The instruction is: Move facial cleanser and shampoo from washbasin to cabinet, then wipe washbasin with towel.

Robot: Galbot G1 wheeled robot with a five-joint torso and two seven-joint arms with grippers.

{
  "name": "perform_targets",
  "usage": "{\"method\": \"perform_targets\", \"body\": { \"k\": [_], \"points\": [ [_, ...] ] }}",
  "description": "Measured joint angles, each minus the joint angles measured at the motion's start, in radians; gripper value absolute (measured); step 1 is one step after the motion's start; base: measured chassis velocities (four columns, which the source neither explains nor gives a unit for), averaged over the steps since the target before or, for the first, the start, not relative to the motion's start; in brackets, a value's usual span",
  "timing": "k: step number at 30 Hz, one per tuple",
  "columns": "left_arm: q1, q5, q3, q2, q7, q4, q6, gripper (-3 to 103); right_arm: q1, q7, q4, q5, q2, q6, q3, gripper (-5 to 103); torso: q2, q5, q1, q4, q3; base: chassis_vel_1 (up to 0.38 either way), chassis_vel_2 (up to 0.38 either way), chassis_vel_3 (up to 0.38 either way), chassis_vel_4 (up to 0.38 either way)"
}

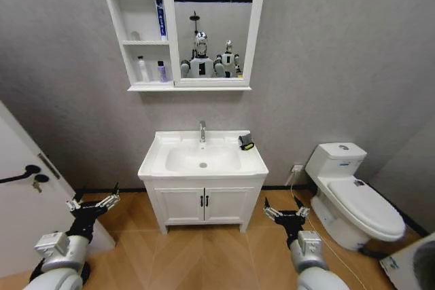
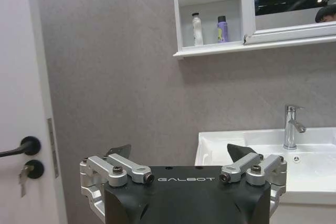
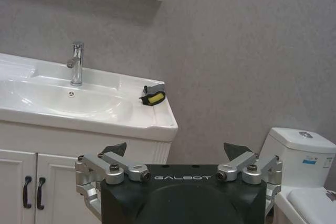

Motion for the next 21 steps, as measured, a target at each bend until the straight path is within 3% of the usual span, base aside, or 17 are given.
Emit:
{"method": "perform_targets", "body": {
  "k": [2,5,7,12,13,16,21],
  "points": [
    [0.0,0.0,0.0,0.0,0.0,0.0,0.0,100,-0.005,0.0,0.003,-0.004,0.001,0.001,-0.001,100,0.0,-0.002,0.0,-0.0004,0.0,0.344,-0.358,-0.367,0.347],
    [0.0,0.0,0.0,0.0,0.0,0.0,0.0,100,-0.011,-0.003,0.007,-0.012,0.005,0.003,-0.005,100,0.0,-0.0001,0.0,-0.0002,0.0,0.342,-0.362,-0.363,0.35],
    [0.0,0.0,0.0,0.0,0.0,0.0,0.0,100,-0.012,-0.008,0.008,-0.016,0.006,0.003,-0.007,100,0.0,-0.0019,0.0,-0.0003,0.0,0.339,-0.339,-0.344,0.35],
    [0.0,0.0,0.0,0.0,0.0,0.0,0.0,100,-0.019,-0.032,0.005,-0.036,0.006,0.018,-0.009,100,0.0,-0.0002,0.0,0.0,0.0,0.36,-0.34,-0.343,0.334],
    [0.0,0.0,0.0,0.0,0.0,0.0,0.0,100,-0.022,-0.038,0.004,-0.039,0.006,0.023,-0.009,100,0.0,-0.0021,-0.001,-0.0005,0.0,0.281,-0.349,-0.261,0.307],
    [0.0,0.0,0.0,0.0,0.0,0.0,0.0,100,-0.02,-0.044,-0.002,-0.04,0.008,0.026,-0.011,100,0.001,-0.001,-0.001,0.0004,0.0,0.242,-0.218,-0.253,0.278],
    [0.0,0.0,0.0,0.0,0.0,0.0,0.0,100,-0.009,-0.046,-0.018,-0.035,0.005,0.032,-0.009,100,0.0,-0.0016,-0.001,-0.0005,0.0,0.073,-0.081,-0.095,0.084]
  ]
}}
